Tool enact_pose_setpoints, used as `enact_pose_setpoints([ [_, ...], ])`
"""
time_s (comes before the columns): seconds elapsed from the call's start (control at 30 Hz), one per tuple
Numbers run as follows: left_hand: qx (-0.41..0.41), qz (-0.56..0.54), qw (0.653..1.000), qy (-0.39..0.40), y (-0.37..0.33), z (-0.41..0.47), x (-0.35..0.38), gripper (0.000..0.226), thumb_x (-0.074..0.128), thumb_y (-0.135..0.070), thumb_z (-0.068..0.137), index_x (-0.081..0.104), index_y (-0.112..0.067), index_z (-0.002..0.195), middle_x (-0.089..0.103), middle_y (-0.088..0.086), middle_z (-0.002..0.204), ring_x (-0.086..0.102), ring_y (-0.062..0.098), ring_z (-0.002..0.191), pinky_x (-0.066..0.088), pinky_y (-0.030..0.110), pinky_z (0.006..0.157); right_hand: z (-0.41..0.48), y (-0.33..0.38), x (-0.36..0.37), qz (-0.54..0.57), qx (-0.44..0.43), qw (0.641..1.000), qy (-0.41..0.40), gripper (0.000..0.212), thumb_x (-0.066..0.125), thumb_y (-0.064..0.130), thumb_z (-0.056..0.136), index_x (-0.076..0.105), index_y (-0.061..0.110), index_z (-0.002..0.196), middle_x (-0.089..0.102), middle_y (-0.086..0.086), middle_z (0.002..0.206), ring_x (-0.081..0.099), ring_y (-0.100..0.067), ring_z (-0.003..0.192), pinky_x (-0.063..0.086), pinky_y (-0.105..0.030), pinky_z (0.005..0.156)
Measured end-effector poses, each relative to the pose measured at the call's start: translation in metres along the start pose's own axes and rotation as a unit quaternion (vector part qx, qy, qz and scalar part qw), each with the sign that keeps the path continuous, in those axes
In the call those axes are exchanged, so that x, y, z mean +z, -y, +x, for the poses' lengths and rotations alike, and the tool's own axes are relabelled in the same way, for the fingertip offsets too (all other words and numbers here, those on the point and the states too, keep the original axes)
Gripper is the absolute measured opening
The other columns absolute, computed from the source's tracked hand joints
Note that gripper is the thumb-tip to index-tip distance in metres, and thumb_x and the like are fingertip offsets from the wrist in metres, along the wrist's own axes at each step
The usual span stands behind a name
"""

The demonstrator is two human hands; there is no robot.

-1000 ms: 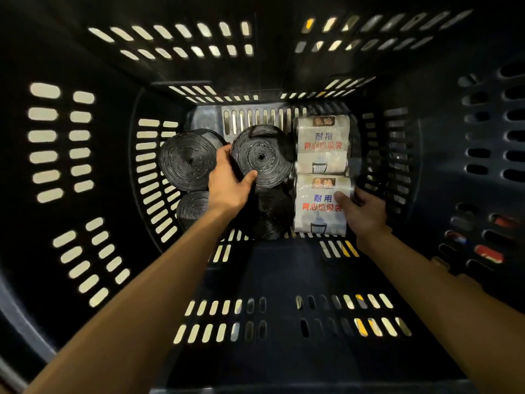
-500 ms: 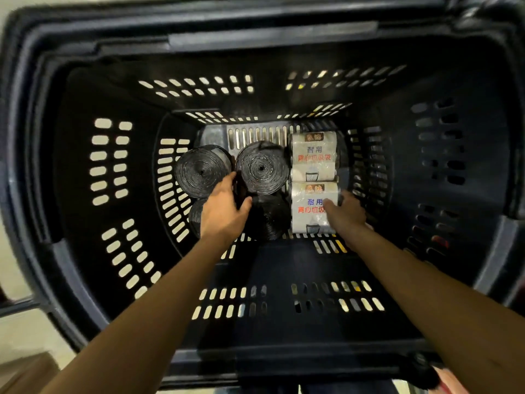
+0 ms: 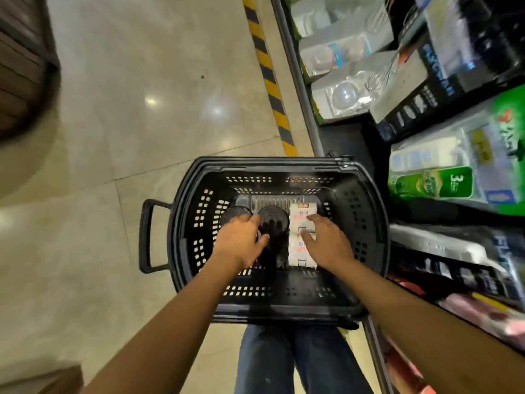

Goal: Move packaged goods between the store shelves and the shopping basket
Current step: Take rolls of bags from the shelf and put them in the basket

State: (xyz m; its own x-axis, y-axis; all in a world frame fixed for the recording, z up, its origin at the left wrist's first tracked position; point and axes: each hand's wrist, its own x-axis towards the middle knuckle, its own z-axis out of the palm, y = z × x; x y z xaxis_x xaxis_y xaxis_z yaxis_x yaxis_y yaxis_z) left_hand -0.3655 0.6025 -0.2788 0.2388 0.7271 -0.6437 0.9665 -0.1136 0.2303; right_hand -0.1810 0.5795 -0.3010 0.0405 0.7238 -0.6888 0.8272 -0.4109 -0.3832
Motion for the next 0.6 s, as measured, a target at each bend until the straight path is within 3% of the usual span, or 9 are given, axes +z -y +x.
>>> enact_pose_setpoints([
  [0.27, 0.047, 0.041, 0.997, -0.055, -0.02, -0.109, -0.083, 0.05, 0.042, -0.045, 0.096, 0.039, -0.016, 0.136, 0.05, 0.009, 0.132, 0.048, 0.026, 0.121, 0.041, 0.039, 0.098, -0.122, 0.05, -0.067, -0.037, -0.062, 0.996, -0.06, 0.045, 0.041, 0.033, 0.099, 0.037, 0.016, 0.14, 0.046, -0.006, 0.138, 0.044, -0.024, 0.125, 0.035, -0.03, 0.096],
  [0.6, 0.223, 0.037, 0.968, -0.108, -0.057, -0.204, -0.132, 0.049, 0.044, -0.045, 0.096, 0.042, -0.018, 0.136, 0.054, 0.007, 0.13, 0.051, 0.026, 0.119, 0.043, 0.037, 0.095, -0.285, 0.073, -0.082, 0.078, 0.004, 0.964, -0.255, 0.045, 0.046, 0.034, 0.097, 0.041, 0.015, 0.137, 0.052, -0.009, 0.133, 0.05, -0.028, 0.121, 0.043, -0.037, 0.096],
])
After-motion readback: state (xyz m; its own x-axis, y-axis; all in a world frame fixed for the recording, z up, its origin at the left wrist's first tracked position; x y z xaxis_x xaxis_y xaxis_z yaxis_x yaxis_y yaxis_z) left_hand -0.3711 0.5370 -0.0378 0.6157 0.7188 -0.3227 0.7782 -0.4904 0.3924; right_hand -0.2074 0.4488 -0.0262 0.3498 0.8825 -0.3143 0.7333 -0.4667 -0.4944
